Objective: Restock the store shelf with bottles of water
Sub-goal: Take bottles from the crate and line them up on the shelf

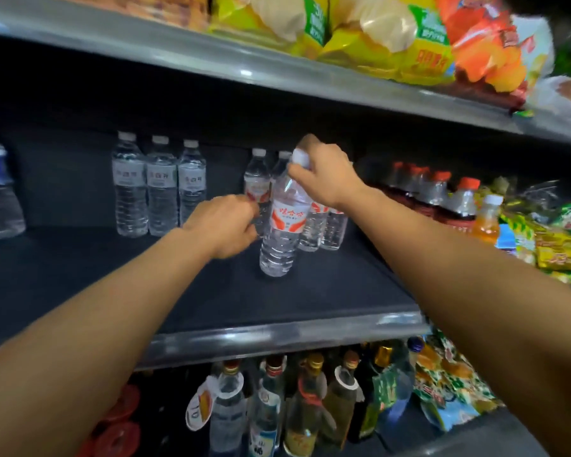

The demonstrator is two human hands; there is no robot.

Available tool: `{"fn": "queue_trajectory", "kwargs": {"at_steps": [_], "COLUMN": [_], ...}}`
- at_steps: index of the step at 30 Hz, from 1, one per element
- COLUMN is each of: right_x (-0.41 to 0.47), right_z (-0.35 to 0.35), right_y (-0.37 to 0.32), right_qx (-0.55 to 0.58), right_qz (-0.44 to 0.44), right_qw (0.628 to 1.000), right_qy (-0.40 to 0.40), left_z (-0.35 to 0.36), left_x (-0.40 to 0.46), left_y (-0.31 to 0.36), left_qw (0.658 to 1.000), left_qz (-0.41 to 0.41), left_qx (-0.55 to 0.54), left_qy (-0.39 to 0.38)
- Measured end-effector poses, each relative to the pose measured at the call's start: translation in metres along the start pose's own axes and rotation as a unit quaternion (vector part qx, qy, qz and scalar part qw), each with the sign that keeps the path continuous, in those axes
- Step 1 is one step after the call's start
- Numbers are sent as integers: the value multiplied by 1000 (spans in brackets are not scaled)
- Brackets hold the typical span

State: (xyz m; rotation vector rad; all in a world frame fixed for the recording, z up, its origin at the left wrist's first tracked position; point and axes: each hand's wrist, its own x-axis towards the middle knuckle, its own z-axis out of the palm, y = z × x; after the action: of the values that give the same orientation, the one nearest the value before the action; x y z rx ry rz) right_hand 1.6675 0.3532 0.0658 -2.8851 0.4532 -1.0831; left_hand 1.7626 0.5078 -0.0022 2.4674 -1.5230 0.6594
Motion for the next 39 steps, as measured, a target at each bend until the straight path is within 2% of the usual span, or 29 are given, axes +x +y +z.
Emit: {"fn": "queue_trajectory", "kwargs": {"at_steps": [4,11,17,23,32,39], "right_x": [46,105,138,147,121,19], "right_z": [44,91,115,123,105,51], "right_y": [7,22,29,33,23,15], "right_qx": [-25,-41,-67,-79,-82,-103], "right_qz": [-2,-2,16,29,46,-17], "right_qw": [1000,998,994,994,993,990], "right_qy": [-13,-52,-82,-72,-67,-96], "left_z": [29,64,80,88,65,26], "left_x": [18,41,53,55,47,27], "left_y": [-24,-49,-64,-70,-60,-22], "left_qw": [1000,1000,1000,1000,1000,1000], "left_qz": [-21,-10,-2,-2,-1,9], "left_qx": [9,13,7,4,0,-1], "left_qy": [-17,-20,-22,-21,-14,10]}}
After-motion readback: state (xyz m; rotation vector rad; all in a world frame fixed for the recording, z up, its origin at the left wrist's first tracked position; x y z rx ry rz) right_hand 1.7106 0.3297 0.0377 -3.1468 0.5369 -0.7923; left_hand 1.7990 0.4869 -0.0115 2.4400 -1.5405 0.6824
